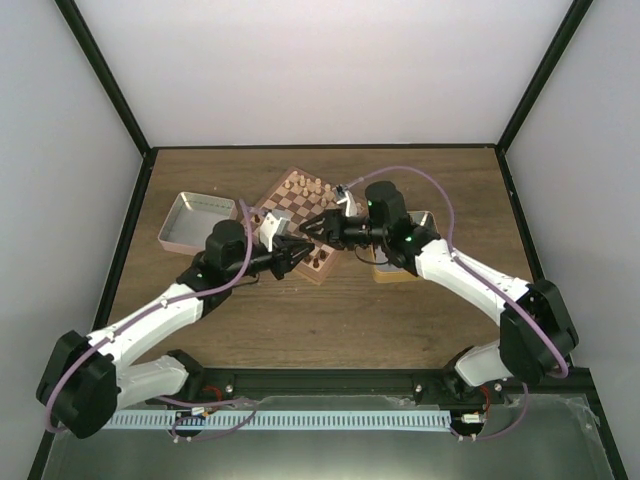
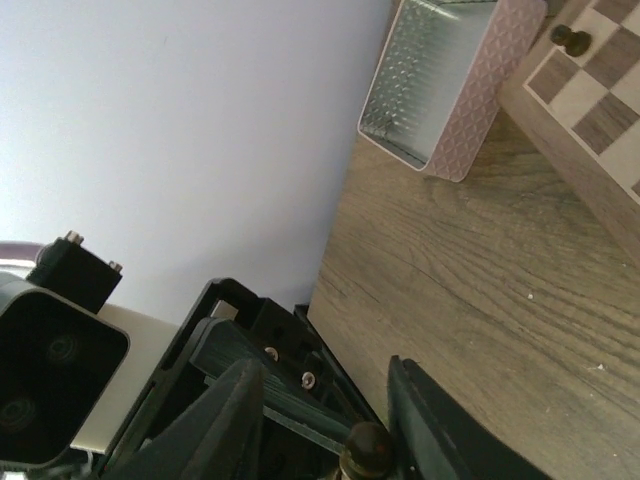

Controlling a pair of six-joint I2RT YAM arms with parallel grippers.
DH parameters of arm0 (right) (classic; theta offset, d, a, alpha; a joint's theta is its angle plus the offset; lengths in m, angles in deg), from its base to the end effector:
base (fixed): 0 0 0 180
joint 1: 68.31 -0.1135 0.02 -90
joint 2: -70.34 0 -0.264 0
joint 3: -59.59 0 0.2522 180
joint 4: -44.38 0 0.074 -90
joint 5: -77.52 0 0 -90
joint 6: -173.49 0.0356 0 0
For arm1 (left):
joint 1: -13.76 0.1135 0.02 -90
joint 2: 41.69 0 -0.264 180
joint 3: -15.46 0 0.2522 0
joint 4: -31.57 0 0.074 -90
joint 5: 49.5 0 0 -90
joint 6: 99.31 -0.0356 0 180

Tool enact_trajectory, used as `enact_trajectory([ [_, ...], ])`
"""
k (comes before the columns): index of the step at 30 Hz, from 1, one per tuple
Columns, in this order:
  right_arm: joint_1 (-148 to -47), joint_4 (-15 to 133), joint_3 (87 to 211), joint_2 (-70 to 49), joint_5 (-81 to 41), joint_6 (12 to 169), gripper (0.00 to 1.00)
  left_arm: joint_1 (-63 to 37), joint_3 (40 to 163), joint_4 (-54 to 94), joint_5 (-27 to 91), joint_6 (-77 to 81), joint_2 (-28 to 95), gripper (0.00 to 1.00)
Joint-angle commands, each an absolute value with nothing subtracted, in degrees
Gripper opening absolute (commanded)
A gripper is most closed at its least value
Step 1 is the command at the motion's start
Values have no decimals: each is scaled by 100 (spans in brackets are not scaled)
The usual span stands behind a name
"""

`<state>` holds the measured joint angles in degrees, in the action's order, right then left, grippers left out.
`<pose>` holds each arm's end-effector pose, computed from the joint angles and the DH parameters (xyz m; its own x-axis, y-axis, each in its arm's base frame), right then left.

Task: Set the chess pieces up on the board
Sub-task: Place the chess piece on the chessboard.

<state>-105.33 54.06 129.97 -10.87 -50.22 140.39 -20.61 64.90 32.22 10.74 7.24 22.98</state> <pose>0.2448 0.2119 0.2912 -0.9351 0.1246 -0.3318 -0.2756 0.3330 0.9017 0.1980 -0.1568 0.2595 -0.4517 0.0094 -0.8921 0.7907 0.4674 -0.3955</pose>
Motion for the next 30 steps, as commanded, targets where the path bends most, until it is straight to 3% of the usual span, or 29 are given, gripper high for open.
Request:
enact_trajectory([
  [1,-10563,5961,13633,-899,-5548,12834,38,-2063,6776,2723,804,152,1983,14],
  [17,-10540,7017,14261,-269,-7084,11024,34,-2061,7622,1181,28,-1060,1431,12],
  [27,-10540,6804,14096,-52,-7479,10848,15,-2061,7711,968,-503,-1353,1275,11],
  [30,-10540,6656,14005,39,-7525,10864,5,-2061,7703,980,-428,-1323,1206,12],
])
